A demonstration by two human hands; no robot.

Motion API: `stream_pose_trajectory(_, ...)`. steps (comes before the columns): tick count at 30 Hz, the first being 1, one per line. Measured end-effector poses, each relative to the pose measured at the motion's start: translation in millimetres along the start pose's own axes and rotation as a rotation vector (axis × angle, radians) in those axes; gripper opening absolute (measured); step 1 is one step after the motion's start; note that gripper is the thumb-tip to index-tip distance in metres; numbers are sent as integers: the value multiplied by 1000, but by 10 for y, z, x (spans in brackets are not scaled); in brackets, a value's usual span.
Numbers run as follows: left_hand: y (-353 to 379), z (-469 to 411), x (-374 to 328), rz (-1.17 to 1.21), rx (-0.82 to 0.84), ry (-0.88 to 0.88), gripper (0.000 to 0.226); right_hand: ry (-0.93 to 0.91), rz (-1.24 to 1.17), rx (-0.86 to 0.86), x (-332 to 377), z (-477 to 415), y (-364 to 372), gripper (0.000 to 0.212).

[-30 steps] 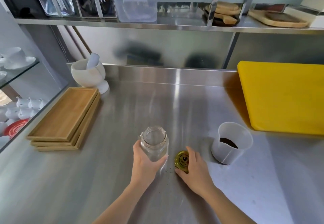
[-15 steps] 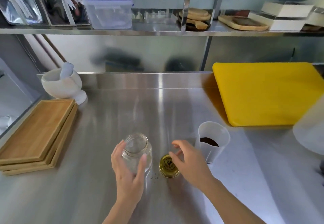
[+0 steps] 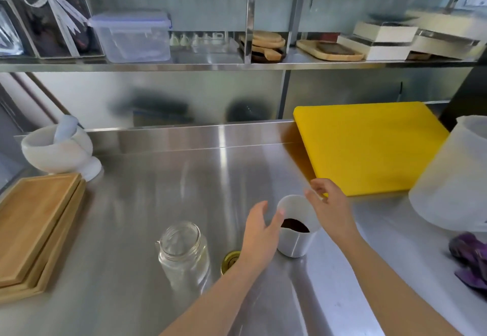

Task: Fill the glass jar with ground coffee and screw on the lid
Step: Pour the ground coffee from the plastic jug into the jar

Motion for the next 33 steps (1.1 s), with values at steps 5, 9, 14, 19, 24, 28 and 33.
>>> stream_pose_trajectory(5, 237, -107, 210, 129, 42, -245, 50, 236, -7, 244, -478, 24, 131, 56)
stream_pose_trajectory(9, 313, -118, 227, 168, 72, -242, 19, 354, -173, 310, -614, 122, 224, 33)
stream_pose_trajectory(14, 327, -176, 253, 96, 65, -263, 19, 427, -348, 328, -713, 151, 316, 45)
stream_pose_trajectory(19, 164, -218, 185, -90, -17, -133, 31, 419, -410, 234, -648, 212, 435, 37)
stream_pose_trajectory(24, -80, -236, -130, -106, -46, -8, 30, 271, -525, 97, -264, 231, 349, 39)
stream_pose_trajectory(28, -328, -207, -487, -40, -54, 43, 27, 170, -620, 89, 61, 183, 253, 58)
stream_pose_trajectory(33, -688, -66, -756, 60, -98, 79, 25, 75, -654, 67, 414, 175, 261, 43)
Point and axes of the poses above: each hand's wrist, its own z-axis away from the middle knuckle, its own y-axis out of the palm, x = y × z, the point moved 7 cm from there along -z, towards the middle knuckle, and after that the axes turned 2 degrees about z, right-handed, at the moved point
